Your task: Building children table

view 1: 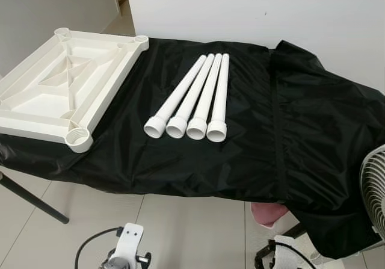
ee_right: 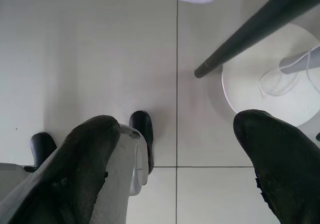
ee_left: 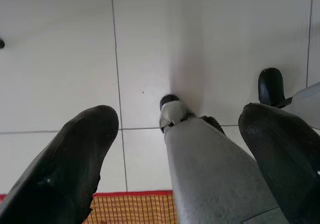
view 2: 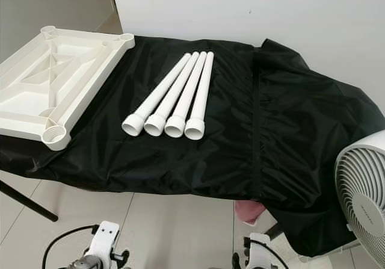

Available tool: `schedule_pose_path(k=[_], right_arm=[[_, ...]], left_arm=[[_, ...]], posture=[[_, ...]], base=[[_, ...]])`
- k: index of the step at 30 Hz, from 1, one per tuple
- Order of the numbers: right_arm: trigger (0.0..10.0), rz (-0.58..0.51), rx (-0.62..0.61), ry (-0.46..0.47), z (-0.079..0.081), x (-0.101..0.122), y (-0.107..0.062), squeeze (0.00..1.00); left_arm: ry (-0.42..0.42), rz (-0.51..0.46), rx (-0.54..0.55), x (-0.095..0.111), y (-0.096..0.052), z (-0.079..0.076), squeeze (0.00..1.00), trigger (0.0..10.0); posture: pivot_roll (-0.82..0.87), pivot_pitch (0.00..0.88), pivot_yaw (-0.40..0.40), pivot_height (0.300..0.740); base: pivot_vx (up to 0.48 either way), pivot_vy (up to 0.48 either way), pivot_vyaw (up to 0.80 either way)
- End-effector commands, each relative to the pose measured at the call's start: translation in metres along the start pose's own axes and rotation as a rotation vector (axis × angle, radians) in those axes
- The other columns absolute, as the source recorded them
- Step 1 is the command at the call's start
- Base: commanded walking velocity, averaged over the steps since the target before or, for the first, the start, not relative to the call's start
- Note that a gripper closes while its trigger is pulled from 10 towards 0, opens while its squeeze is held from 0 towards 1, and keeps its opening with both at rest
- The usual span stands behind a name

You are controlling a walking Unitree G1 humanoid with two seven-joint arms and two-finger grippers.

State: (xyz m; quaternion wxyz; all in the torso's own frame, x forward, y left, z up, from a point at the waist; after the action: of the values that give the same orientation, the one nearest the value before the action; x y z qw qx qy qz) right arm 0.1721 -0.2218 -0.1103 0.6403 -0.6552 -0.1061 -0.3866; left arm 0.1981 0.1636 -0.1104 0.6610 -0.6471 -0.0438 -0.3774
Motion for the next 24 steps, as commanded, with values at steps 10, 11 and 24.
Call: schedule_pose_path(k=[10,11,24], right_arm=[[10.0,0.051,0.033,-0.044,0.007,-0.016,-0.003,0.0],[10.0,0.059,0.037,-0.047,0.008,-0.018,-0.004,0.0],[10.0,0.072,0.053,-0.062,0.013,-0.022,-0.004,0.0]], left_arm=[[-0.002,0.037,0.037,-0.011,-0.003,0.008,0.0,10.0],[-0.006,0.038,0.039,-0.011,-0.003,0.008,0.0,10.0],[-0.012,0.041,0.043,-0.012,-0.003,0.008,0.0,10.0]], posture=[[-0.05,0.0,0.014,0.74],[-0.04,0.0,0.004,0.74],[-0.03,0.0,-0.011,0.74]], base=[[0.0,0.112,0.0],[0.0,0.281,0.0],[0.0,0.313,0.0]])
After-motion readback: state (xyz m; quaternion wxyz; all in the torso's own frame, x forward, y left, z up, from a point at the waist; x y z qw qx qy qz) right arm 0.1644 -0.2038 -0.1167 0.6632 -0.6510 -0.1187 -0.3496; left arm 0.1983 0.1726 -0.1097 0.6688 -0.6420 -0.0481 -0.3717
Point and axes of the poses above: a point about 5 cm out from each wrist's last joint towards the gripper, its own y axis pointing out of the wrist towards the gripper, its own x axis along the axis of the wrist's last joint, z = x × y, the point moved 3 cm from there along y, pointing out of the wrist towards the gripper, and after that the axes turned 15 degrees about y, right-handed, at the moved point
